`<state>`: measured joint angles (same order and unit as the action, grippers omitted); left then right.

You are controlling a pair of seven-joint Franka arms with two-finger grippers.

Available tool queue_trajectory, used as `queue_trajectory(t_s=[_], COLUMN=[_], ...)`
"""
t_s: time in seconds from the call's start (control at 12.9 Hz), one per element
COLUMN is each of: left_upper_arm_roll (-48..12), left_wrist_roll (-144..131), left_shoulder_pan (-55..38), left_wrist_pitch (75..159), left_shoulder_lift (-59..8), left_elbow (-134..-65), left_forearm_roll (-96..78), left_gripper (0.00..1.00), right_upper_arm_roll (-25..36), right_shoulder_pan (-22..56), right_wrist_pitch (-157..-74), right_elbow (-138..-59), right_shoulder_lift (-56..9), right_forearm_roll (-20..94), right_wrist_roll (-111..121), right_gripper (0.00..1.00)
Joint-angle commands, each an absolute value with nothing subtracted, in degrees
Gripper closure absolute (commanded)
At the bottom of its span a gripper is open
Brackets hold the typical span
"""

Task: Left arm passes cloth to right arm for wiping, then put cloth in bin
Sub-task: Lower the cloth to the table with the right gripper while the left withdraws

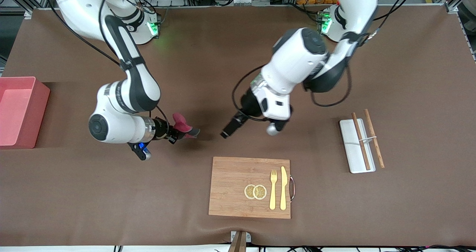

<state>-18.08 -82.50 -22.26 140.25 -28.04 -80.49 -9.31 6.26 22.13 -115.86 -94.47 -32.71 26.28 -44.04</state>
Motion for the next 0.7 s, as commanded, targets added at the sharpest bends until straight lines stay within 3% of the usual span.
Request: queue_trajectory(t_s=[0.0, 0.31, 0.62], left_upper_arm_roll=[-18.0, -18.0, -18.0], left_wrist_roll=[-74.9, -56.6, -41.0], left_shoulder_pan=[-17.9, -10.7, -3.5], left_wrist_pitch=[131.2, 116.5, 106.5], left_shoulder_lift=[-24.0, -19.9, -16.6], left_elbow=[-81.8, -82.1, -82.1], left_forearm_roll=[-7.4, -4.4, -0.1], left_gripper=[0.00, 0.00, 0.00], right_upper_arm_roll=[6.5, 6.6, 6.5], right_shoulder_pan=[18.9, 11.4, 1.0], right_wrist_pitch=[-119.0, -123.4, -125.6], right_elbow=[-95.1, -95.2, -94.6], right_shoulder_lift=[-35.7, -38.9, -39.0], right_forearm_roll=[22.0, 18.8, 7.4], right_wrist_roll=[-35.4, -18.1, -2.2], right_gripper=[1.00, 1.00, 1.00])
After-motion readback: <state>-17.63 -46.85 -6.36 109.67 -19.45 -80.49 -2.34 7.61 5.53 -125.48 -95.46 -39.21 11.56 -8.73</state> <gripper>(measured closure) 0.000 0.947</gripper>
